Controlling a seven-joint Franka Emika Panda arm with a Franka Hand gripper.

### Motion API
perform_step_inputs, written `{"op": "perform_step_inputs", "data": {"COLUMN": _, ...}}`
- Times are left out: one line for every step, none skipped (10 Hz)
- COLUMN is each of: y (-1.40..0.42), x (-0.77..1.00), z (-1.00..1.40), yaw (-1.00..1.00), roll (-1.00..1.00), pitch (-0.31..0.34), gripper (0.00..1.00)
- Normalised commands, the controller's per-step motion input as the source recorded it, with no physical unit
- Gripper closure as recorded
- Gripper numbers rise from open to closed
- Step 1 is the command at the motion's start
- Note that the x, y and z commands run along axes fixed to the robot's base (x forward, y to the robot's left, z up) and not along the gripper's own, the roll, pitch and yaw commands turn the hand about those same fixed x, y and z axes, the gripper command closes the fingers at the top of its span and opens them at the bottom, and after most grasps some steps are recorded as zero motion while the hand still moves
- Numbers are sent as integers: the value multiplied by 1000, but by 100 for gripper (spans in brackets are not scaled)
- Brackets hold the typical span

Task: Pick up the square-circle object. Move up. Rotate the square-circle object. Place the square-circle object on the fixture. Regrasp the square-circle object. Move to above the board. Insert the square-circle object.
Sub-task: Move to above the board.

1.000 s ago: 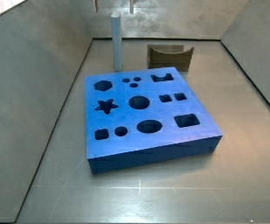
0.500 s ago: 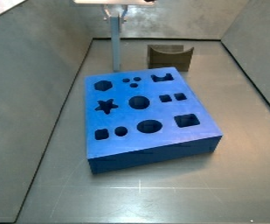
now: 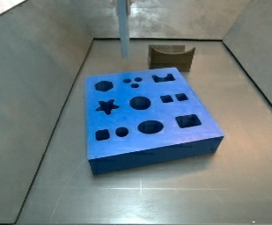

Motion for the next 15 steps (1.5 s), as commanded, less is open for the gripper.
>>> {"op": "perform_step_inputs", "data": {"y": -63, "x": 188, "z": 1000, "yaw": -61, "roll": 20, "pitch": 75, "gripper": 100}}
{"op": "perform_step_inputs", "data": {"y": -56, "x": 177, "z": 1000, "yaw": -39, "roll": 1, "pitch": 94, "gripper": 100}}
{"op": "perform_step_inputs", "data": {"y": -52, "x": 164, "z": 1000, "yaw": -27, "roll": -11, "pitch": 94, "gripper": 100}}
{"op": "perform_step_inputs", "data": {"y": -47, "x": 149, "z": 1000, "yaw": -16, "roll": -21, "pitch": 87, "gripper": 100}}
{"op": "perform_step_inputs", "data": {"y": -42, "x": 118, "z": 966, "yaw": -5, "roll": -33, "pitch": 82, "gripper": 100}}
{"op": "perform_step_inputs", "data": {"y": -33, "x": 81, "z": 802, "yaw": 1, "roll": -43, "pitch": 81, "gripper": 100}}
{"op": "perform_step_inputs", "data": {"y": -26, "x": 59, "z": 686, "yaw": 5, "roll": -49, "pitch": 78, "gripper": 100}}
{"op": "perform_step_inputs", "data": {"y": -17, "x": 32, "z": 464, "yaw": 8, "roll": -63, "pitch": 75, "gripper": 100}}
{"op": "perform_step_inputs", "data": {"y": -16, "x": 23, "z": 304, "yaw": 8, "roll": -72, "pitch": 72, "gripper": 100}}
{"op": "perform_step_inputs", "data": {"y": -1000, "x": 43, "z": 251, "yaw": 142, "roll": -72, "pitch": 460, "gripper": 100}}
{"op": "perform_step_inputs", "data": {"y": -1000, "x": 49, "z": 239, "yaw": 133, "roll": -36, "pitch": 434, "gripper": 100}}
{"op": "perform_step_inputs", "data": {"y": -1000, "x": 56, "z": 251, "yaw": 111, "roll": 20, "pitch": 361, "gripper": 100}}
{"op": "perform_step_inputs", "data": {"y": -1000, "x": 68, "z": 241, "yaw": 54, "roll": 2, "pitch": 242, "gripper": 100}}
{"op": "perform_step_inputs", "data": {"y": -1000, "x": 75, "z": 241, "yaw": 33, "roll": -4, "pitch": 174, "gripper": 100}}
{"op": "perform_step_inputs", "data": {"y": -1000, "x": 79, "z": 246, "yaw": 25, "roll": -4, "pitch": 149, "gripper": 100}}
